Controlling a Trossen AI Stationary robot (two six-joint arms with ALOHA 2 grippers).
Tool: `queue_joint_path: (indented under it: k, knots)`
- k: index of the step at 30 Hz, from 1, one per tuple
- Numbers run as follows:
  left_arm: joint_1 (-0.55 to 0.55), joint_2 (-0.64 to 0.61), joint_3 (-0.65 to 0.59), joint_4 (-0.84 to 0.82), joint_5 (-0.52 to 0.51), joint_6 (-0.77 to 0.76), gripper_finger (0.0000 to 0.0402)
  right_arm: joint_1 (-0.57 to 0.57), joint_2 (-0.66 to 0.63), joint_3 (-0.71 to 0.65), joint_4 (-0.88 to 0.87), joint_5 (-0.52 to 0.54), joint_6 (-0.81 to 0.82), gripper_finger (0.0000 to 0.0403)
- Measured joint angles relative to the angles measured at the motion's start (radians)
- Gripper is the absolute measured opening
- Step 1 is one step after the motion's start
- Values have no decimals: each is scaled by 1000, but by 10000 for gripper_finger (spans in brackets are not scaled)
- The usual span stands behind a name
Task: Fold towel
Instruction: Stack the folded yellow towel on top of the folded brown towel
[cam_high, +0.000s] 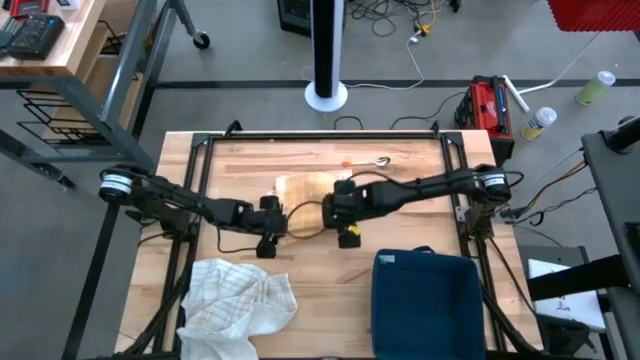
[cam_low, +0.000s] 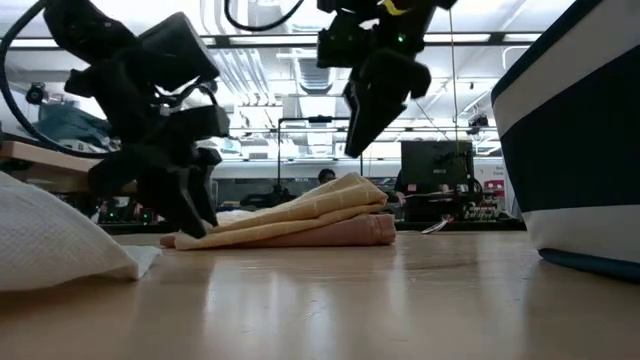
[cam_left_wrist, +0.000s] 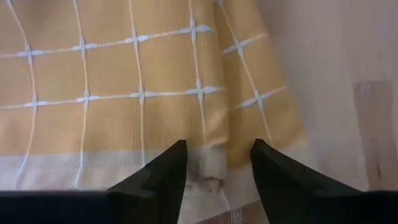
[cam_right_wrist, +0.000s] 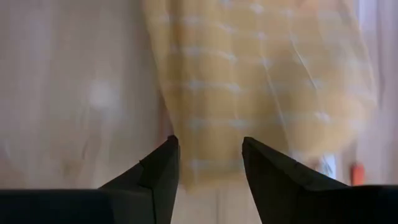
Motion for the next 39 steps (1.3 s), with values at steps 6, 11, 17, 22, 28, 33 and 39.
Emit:
queue_joint_path:
  k: [6,11,17,22,28,33,39]
  knots:
    - [-8,25,48,-31,13,-15,103,30,11,-86,110,38,-3,158]
    - [-9,-7,65,-57,15,-14,15,35,16,-122,105,105,27,160]
    - [-9,-57,64,-63,10,-28,3,34,18,-140,122,118,50,155]
    - [-26,-97,75,-156,9,-18,13,34,18,-140,131,117,56,149]
    - [-35,-91,83,-246,8,-30,81,34,18,-140,154,117,60,153]
    - [-35,-57,80,-199,-14,-8,161,34,17,-140,174,116,60,158]
    - [-35,-9,79,-183,-65,-4,191,34,17,-140,177,115,60,152]
